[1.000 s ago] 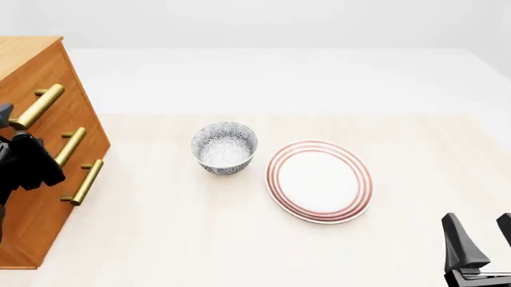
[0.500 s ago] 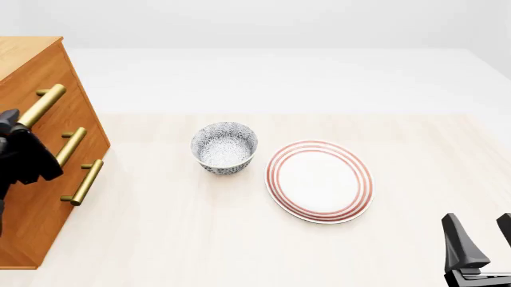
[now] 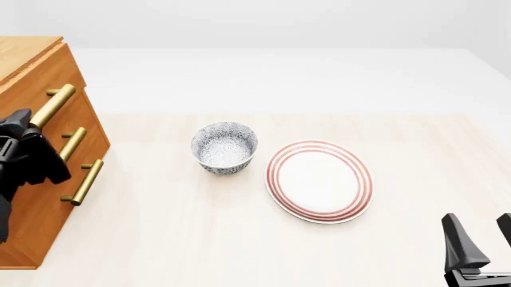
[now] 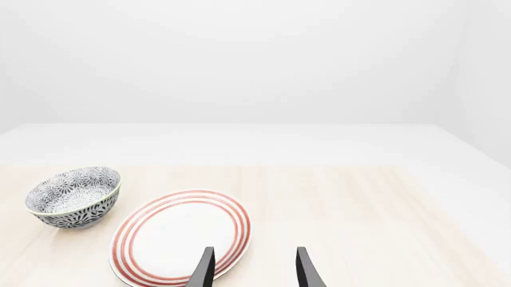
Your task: Open the top drawer of the cabinet.
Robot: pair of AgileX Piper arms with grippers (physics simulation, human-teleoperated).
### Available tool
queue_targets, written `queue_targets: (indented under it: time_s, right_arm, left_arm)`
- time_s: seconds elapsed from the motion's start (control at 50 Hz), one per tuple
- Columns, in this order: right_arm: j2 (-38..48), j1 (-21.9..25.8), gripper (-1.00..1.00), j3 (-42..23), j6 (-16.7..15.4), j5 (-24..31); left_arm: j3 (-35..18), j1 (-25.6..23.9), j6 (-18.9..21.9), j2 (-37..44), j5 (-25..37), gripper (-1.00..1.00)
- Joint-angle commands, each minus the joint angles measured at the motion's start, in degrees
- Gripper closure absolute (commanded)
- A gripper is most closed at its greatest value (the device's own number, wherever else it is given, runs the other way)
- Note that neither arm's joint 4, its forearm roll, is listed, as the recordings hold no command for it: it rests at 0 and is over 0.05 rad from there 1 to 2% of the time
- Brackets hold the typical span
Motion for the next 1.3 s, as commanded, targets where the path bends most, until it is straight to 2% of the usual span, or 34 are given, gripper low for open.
queue_targets:
  time_s: [0.02, 0.22, 0.4, 0.64, 1.3]
  right_arm:
    - [0.08, -0.01, -1.0, 0.07, 0.0, -0.17]
    - [0.07, -0.02, -1.0, 0.08, 0.01, -0.15]
    - [0.06, -0.01, -1.0, 0.08, 0.01, -0.15]
    - [0.06, -0.05, -1.0, 0.08, 0.01, -0.15]
    - [0.07, -0.01, -1.0, 0.08, 0.01, -0.15]
  left_arm:
    - [1.16, -2.19, 1.46, -3.02, 1.59, 1.0]
    - [2.42, -4.45, 1.54, -3.26, 0.78, 1.0]
    - [0.79, -7.03, 0.99, -2.03, 1.2, 1.0]
    - [1.16, -10.46, 0.46, -2.46, 0.75, 1.0]
    - [1.68, -16.07, -1.7, -3.88, 0.28, 1.0]
